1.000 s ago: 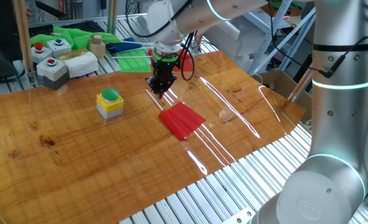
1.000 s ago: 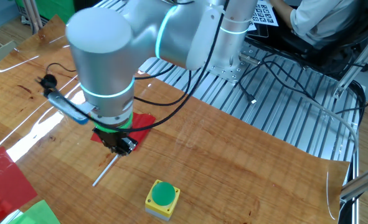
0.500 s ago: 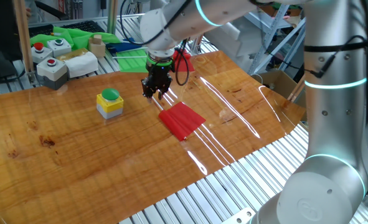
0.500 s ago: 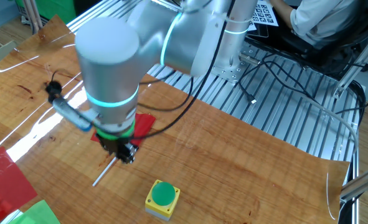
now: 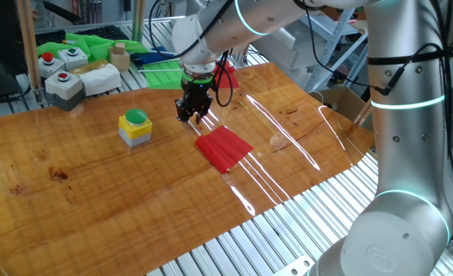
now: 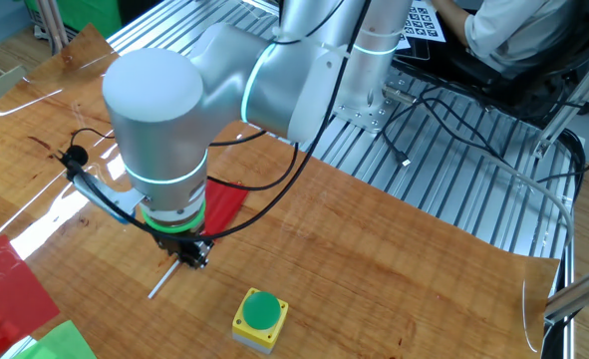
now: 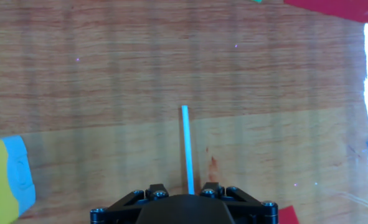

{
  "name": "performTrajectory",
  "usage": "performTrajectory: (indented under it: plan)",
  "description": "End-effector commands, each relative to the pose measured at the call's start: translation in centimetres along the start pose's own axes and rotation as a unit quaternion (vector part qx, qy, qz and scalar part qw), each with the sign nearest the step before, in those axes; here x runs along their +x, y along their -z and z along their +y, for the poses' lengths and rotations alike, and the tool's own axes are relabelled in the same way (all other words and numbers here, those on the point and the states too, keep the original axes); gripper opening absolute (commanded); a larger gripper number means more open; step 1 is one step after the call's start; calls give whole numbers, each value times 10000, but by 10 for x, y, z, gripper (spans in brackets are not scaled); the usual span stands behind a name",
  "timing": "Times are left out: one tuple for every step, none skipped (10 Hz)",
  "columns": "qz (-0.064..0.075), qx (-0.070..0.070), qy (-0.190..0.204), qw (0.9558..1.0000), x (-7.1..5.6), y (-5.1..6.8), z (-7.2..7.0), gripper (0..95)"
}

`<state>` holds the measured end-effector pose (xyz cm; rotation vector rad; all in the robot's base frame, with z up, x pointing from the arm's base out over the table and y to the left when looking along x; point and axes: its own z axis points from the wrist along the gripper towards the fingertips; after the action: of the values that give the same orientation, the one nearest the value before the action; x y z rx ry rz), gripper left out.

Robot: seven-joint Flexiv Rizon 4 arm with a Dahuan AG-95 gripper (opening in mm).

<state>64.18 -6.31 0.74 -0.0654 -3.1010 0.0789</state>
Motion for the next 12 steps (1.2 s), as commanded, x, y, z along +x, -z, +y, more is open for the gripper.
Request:
performTrajectory:
  plan:
    - [13,-18,3,10000,-1,-1,0,380]
    - [19,-19,7,10000,-1,-2,0,380]
    - [22,-20,9,10000,-1,-2,0,380]
    - [26,-23,27,10000,-1,-3,-1,190]
    - [24,-33,30,10000,-2,-3,-1,190]
    - [26,-41,37,10000,-2,-3,-1,190]
    - [27,-42,45,10000,-2,-4,-2,190]
    - [20,-42,51,10000,-2,-4,-2,190]
    - [17,-40,57,10000,-2,-4,-2,190]
    - [12,-37,65,10000,-2,-4,-2,190]
    - [10,-37,66,10000,-2,-4,-3,190]
    - [11,-35,81,10000,-2,-4,-3,190]
